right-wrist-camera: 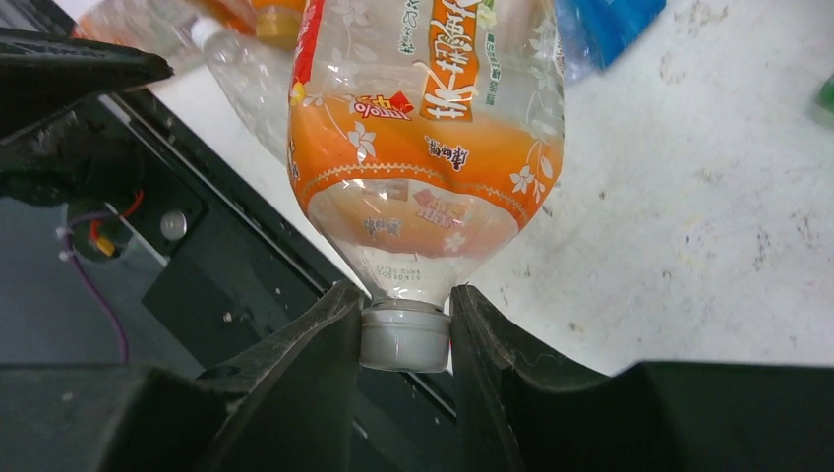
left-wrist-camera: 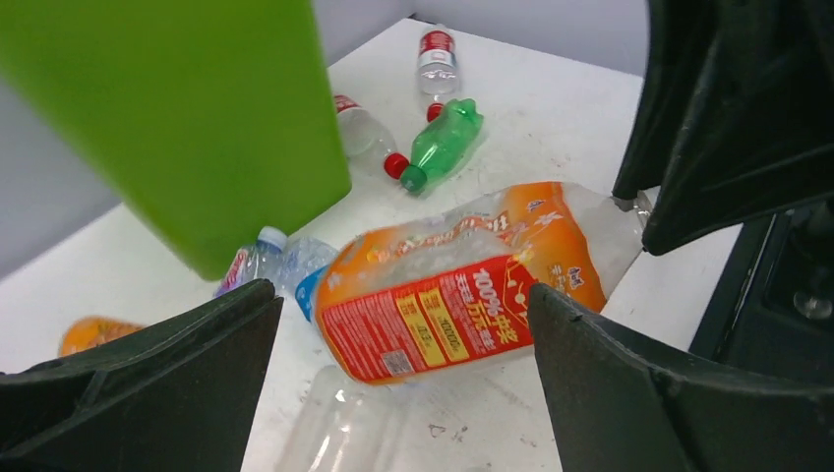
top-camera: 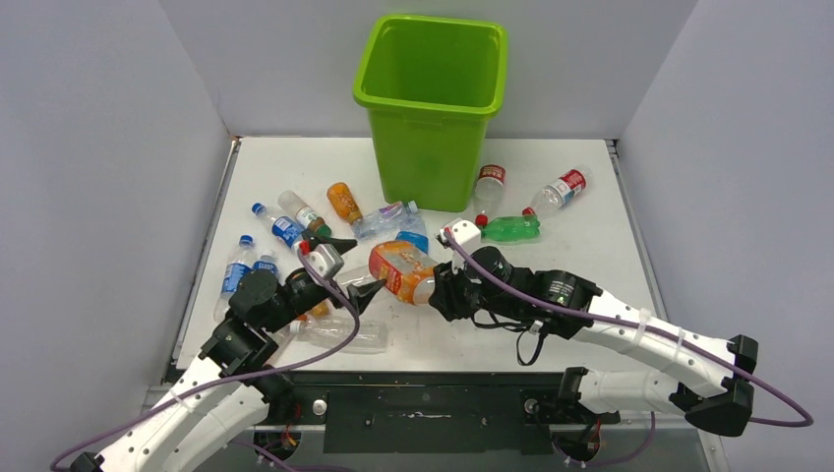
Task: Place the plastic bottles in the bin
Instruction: Pick up the plastic bottle at the center of the board.
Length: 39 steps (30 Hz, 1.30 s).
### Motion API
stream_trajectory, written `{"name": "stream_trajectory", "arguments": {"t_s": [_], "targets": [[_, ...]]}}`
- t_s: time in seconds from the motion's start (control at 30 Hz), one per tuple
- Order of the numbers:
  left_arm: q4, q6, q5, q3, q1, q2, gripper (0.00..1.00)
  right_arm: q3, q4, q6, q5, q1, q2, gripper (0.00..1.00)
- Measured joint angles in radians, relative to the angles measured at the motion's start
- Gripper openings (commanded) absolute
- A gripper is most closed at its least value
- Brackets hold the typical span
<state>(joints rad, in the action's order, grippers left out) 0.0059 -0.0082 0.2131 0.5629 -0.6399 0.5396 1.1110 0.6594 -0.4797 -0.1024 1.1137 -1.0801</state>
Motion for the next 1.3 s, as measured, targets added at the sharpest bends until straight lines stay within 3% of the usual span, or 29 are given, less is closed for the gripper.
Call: {"name": "stream_trajectory", "arguments": {"t_s": [0.27, 0.4, 0.63, 0.87, 1.03, 1.2, 1.3], "targets": [[-0.186, 0.446, 0.055, 0.153, -0.146, 0.119, 0.96, 0.012, 0.159, 0.0, 0.065, 0.0, 0.016, 0.05], [-0.303, 0.593, 0.058, 0.198, -0.192, 0.158, 0.96, 0.024, 0.198, 0.005, 0.096, 0.0, 0.023, 0.05], [-0.445, 0.712, 0.055, 0.273, -0.341, 0.238, 0.96, 0.142, 0.293, 0.039, 0.135, 0.0, 0.021, 0.05], [-0.46, 0.755, 0.024, 0.275, -0.414, 0.319, 0.99, 0.191, 0.331, 0.059, 0.159, 0.0, -0.008, 0.05], [-0.406, 0.76, -0.031, 0.275, -0.419, 0.372, 0.79, 0.193, 0.348, 0.076, 0.172, 0.0, -0.031, 0.05], [-0.367, 0.752, -0.045, 0.26, -0.423, 0.375, 0.7, 0.209, 0.353, 0.088, 0.162, -0.002, -0.032, 0.05], [-0.353, 0.744, -0.04, 0.248, -0.425, 0.369, 0.51, 0.221, 0.352, 0.096, 0.163, -0.002, -0.039, 0.05]]}}
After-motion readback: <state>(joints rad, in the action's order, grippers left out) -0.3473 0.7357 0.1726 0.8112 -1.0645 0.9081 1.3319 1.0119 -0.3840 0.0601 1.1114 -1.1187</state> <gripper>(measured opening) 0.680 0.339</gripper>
